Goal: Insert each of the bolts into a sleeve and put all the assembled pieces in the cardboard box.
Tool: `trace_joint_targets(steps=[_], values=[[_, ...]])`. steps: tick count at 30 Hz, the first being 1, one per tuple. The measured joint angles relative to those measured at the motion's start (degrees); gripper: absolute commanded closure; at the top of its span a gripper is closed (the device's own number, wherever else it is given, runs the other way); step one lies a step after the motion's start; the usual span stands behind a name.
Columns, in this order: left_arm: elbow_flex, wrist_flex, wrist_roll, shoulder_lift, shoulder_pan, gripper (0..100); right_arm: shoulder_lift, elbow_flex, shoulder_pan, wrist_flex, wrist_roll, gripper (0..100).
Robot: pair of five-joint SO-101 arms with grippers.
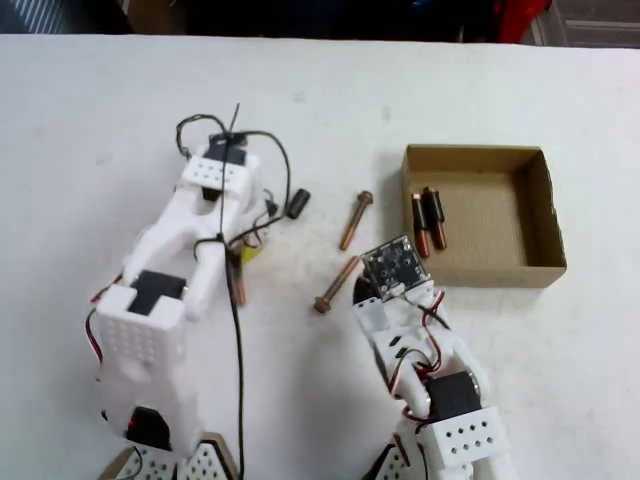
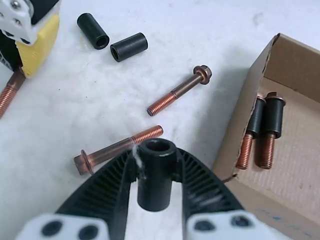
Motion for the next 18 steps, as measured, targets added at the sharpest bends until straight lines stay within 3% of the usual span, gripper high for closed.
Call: trace_joint_targets(steps=[13,18], values=[[-0.1,2.5,-13.2,0.1,-1.0,98,0.0,3.0,-0.1,-4.5,0.0,98.1],[1.1,5.6,-15.6,-2.5,-1.2,98,0.0,3.0,-4.9,-4.5,-0.1,98.1]])
